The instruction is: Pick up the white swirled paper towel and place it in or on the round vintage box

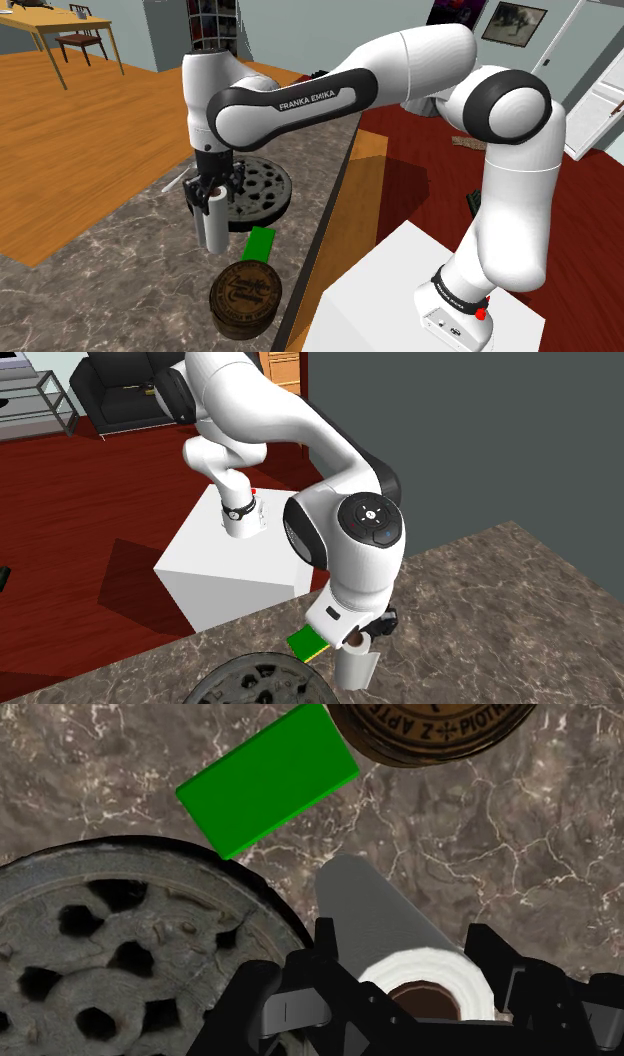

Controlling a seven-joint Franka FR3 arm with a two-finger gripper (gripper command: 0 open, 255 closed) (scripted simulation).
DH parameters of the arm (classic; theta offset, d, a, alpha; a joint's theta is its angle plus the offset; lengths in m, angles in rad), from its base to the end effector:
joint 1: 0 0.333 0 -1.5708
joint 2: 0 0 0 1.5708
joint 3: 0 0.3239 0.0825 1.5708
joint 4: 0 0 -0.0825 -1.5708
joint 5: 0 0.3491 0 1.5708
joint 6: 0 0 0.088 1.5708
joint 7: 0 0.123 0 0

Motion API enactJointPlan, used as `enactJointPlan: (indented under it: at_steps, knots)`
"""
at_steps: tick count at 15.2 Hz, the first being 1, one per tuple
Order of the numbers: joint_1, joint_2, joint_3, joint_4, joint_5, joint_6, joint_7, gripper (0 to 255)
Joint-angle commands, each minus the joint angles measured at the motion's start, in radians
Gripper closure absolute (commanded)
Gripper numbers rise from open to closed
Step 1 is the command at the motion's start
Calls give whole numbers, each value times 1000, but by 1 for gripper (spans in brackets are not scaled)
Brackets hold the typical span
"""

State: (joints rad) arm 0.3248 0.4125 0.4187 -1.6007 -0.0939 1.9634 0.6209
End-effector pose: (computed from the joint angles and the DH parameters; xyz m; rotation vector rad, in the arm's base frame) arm 0.4950 0.3996 0.4130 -3.0821 -0.1991 0.0915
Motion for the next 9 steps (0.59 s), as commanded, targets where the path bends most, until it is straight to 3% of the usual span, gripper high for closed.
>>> enactJointPlan:
  at_steps: [1, 9]
  knots:
    - [0, -6, 2, 10, 3, -16, -1, 255]
    - [1, -27, 7, 89, 12, -114, -2, 255]
